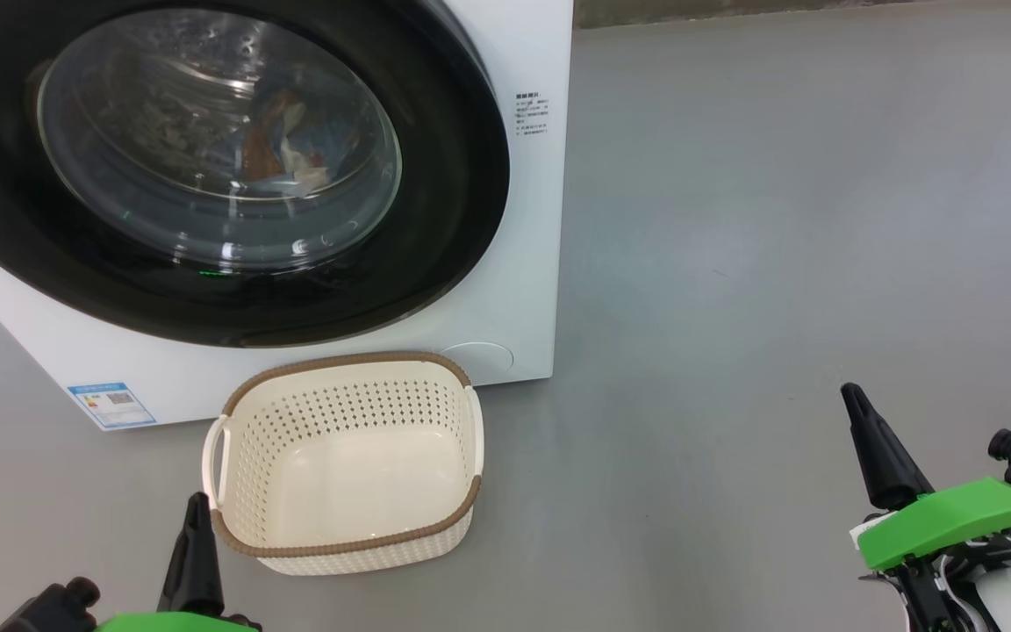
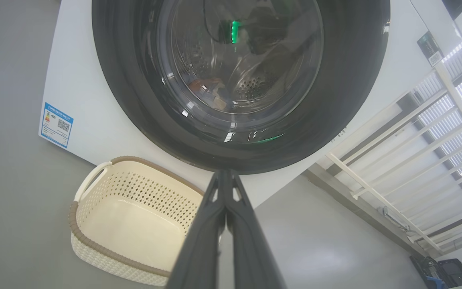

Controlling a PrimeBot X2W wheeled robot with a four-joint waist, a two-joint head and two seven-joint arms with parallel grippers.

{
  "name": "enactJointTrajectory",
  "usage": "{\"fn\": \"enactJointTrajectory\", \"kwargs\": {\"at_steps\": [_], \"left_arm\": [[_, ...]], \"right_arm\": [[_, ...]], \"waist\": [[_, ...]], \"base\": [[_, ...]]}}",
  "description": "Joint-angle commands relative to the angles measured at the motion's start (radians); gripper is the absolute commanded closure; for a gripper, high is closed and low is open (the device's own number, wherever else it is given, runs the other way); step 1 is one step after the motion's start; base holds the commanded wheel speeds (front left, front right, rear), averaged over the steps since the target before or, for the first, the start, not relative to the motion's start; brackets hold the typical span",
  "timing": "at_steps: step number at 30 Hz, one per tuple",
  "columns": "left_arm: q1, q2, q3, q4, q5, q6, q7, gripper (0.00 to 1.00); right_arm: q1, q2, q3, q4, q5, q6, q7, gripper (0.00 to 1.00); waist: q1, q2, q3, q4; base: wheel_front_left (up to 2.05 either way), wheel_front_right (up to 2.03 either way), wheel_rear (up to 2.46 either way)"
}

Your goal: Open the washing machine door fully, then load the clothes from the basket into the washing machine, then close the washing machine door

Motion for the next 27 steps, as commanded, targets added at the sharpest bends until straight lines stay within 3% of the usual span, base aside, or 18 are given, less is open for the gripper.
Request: {"fn": "enactJointTrajectory", "kwargs": {"at_steps": [1, 27], "left_arm": [[-0.032, 0.007, 0.019, -0.029, -0.033, -0.009, 0.008, 1.00], [-0.038, 0.009, 0.048, -0.034, -0.286, -0.014, 0.082, 1.00]], "right_arm": [[-0.013, -0.005, -0.018, -0.023, 0.032, -0.001, 0.008, 1.00], [0.001, 0.056, -0.099, -0.024, 0.235, -0.002, 0.080, 1.00]], "waist": [[0.0000, 0.0000, -0.001, 0.000], [0.0000, 0.0000, -0.009, 0.006]], "base": [[0.00, 0.00, 0.00], [0.00, 0.00, 0.00]]}}
